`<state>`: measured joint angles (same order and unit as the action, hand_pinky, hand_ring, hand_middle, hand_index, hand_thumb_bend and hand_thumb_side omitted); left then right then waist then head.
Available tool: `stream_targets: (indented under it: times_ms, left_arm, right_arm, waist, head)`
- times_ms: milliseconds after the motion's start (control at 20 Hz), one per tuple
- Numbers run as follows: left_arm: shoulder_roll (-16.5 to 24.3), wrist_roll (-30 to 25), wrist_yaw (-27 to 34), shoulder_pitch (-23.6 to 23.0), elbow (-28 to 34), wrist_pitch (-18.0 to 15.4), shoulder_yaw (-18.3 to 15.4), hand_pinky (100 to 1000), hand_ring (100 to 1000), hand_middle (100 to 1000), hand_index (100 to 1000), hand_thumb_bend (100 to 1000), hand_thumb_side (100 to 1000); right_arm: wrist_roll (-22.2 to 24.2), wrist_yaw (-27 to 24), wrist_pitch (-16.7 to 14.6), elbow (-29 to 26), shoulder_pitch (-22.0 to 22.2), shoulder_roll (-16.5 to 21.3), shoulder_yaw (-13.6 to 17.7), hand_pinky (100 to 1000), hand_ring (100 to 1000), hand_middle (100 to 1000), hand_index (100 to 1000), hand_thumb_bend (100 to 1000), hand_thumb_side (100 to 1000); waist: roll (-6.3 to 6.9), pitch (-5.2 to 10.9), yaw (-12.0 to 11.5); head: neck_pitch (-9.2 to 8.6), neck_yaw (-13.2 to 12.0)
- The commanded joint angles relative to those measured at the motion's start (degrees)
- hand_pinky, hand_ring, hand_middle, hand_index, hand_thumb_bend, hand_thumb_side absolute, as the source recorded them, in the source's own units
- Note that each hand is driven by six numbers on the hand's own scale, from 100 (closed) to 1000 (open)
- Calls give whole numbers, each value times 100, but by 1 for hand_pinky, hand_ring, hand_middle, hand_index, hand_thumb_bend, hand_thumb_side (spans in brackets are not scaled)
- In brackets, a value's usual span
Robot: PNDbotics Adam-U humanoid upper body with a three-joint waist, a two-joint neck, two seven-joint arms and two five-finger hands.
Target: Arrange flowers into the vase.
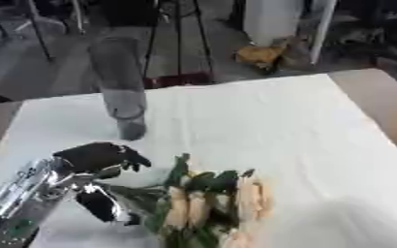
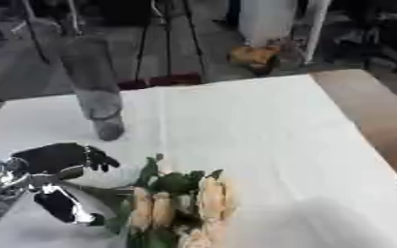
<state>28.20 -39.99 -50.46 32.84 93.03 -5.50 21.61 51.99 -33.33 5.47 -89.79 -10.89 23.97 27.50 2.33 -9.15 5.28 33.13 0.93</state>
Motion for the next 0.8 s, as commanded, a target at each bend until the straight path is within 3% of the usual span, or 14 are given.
stream_targets:
  times_ms: [50,800]
  left_arm:
    - [156,-61,-8,129,17,-28,-29,750,734,712,924,586,456]
    - [14,-43,-239,254,-284,-88,87,745,736,711,917,543,437]
  right_arm:
    - [-2,33,17,-139,-63,97,23,100,247,136,374,398,635]
    - [-2,20,4,-134,-79,82,-2,100,247,136,374,396,636]
  waist:
    - [23,117,18]
    - [-6,102,72]
  head:
    - [-61,22]
    - [-55,21]
